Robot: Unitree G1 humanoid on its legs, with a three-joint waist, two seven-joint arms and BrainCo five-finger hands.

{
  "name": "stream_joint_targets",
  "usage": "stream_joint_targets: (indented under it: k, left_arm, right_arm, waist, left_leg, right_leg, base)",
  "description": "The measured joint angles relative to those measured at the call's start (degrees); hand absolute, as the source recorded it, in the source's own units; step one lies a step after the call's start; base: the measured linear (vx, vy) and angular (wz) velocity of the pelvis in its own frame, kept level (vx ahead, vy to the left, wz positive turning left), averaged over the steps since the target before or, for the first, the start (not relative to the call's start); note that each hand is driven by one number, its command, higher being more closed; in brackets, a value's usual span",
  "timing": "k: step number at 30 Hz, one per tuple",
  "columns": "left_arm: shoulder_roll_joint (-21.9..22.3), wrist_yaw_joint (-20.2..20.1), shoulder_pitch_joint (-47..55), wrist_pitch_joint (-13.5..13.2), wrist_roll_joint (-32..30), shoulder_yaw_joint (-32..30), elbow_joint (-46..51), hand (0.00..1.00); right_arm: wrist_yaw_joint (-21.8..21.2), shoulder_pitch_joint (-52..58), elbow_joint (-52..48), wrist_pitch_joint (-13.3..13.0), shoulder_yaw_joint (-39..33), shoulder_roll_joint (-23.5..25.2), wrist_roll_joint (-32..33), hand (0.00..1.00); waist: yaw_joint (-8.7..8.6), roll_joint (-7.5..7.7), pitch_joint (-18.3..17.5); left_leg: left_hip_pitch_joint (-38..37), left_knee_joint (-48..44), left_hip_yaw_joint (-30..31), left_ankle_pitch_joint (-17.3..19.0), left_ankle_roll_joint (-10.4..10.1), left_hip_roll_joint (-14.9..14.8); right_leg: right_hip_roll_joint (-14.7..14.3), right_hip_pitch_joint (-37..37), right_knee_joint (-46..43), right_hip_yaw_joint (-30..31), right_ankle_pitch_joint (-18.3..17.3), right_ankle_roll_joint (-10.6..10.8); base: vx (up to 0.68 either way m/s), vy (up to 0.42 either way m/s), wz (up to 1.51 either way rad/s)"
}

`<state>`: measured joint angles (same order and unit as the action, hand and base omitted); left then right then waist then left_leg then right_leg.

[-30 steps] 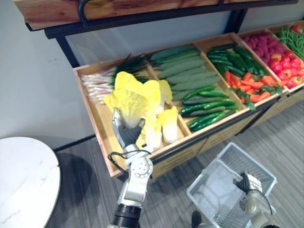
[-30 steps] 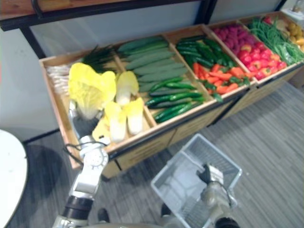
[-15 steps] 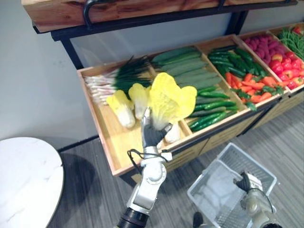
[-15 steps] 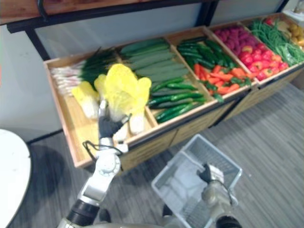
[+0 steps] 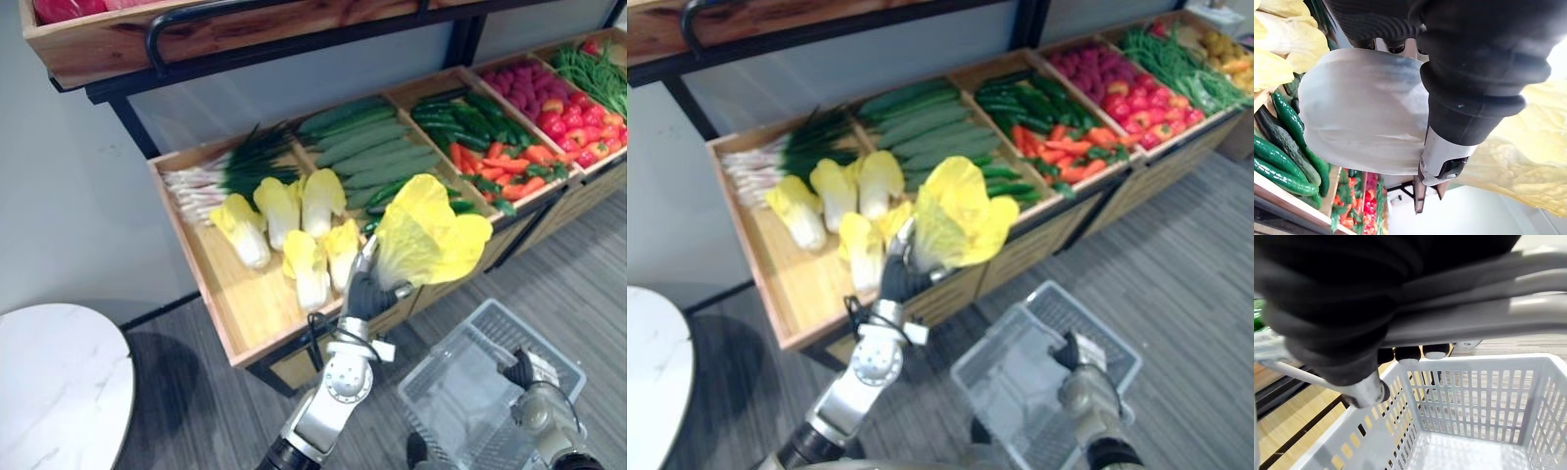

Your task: Pick vegetable in the basket

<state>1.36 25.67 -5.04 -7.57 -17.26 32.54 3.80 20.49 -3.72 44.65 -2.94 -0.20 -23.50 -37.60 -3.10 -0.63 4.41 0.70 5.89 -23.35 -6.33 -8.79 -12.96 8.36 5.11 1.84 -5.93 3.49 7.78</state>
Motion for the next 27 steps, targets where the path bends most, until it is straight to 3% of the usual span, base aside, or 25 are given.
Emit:
stream_joint_targets:
  k: [17,27]
  left_arm:
    - [-0.5,-3.7,-0.2,-1.1,3.3,4.4,0.0,1.00]
    - [-1.2,-6.1,-2.3,-1.1,5.7,9.6,-4.7,1.00]
  right_arm:
    - [-0.1,-8.9,1.5,1.7,-4.3,-4.2,2.7,1.00]
    - [-0.4,-9.7,-1.6,3.4,-6.2,-4.8,4.0,1.00]
  waist:
    - [-1.33,-1.01,0.7]
    - [-1.54,-0.54,1.6]
  left_leg:
    - [0.2,0.0,-1.5,0.0,0.0,0.2]
    - [0.1,0.0,-2.6,0.1,-0.1,0.1]
  right_leg:
    - [0.1,1.5,0.0,1.8,0.5,0.0]
    - [-0.2,2.2,0.0,2.9,0.5,0.1]
  base:
    - [0.01,-0.001,-0.05]
    - [0.01,-0.001,-0.05]
